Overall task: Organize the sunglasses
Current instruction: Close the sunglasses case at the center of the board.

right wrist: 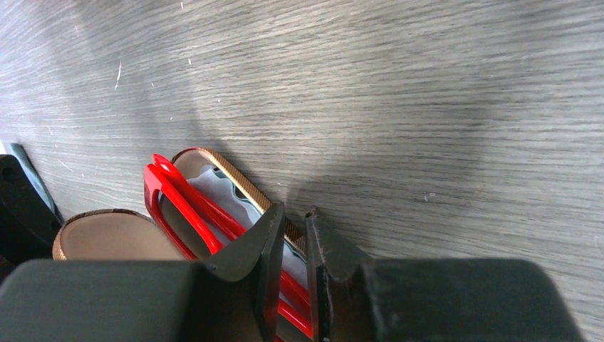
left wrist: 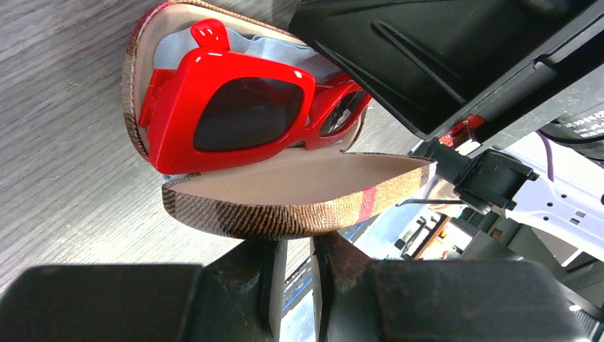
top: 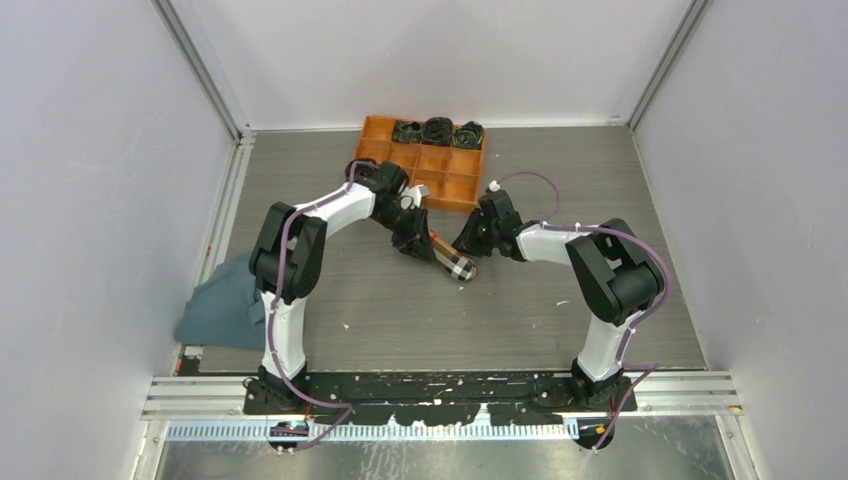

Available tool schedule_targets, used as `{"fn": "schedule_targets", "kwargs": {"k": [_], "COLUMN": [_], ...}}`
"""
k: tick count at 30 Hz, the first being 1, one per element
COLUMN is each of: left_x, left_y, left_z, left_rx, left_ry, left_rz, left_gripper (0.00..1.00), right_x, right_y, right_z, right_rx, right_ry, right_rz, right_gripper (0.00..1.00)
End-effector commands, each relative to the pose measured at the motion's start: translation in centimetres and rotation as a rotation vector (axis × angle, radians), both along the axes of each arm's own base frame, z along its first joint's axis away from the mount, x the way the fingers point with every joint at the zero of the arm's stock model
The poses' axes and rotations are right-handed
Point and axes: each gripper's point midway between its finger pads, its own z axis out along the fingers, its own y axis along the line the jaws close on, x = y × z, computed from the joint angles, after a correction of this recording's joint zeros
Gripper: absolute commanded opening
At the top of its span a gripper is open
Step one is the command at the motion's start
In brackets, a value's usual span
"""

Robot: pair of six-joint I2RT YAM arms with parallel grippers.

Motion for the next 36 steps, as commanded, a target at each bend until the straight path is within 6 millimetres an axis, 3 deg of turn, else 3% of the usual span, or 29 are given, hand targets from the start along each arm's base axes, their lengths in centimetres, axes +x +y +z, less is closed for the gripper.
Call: {"fn": "schedule_targets", "kwargs": {"k": [1,11,26,36], "left_x": [2.4,1.6,-0.1,-1.2], "left_y": [-1.5,-1.1,-0.9,-0.1], "left_z": [0.8,2.7,4.0,3.6], "left_rx": [-0.03,-0.047,-0.096,-0.066], "left_ry": [-0.115,-0.148,-0.137,-0.125], "left_rz": [-0.009,-0.01,-0.029,-0.032], "left_gripper": [0.2,0.19,0.19,0.2], "right_x": [-4.5,-5.4,-5.1,-5.1], "right_y": [3.0,2.4,2.7,2.7], "right_z": [-0.4,-0.4,-0.8,-0.4], "right_rx": [0.07,0.076,0.088,0.089], "right_ry": [0.088,0.097,0.108,0.102], "right_rz": [0.119,0.104,0.09,0.088], "right_gripper": [0.24,0.24,0.24,0.23]}}
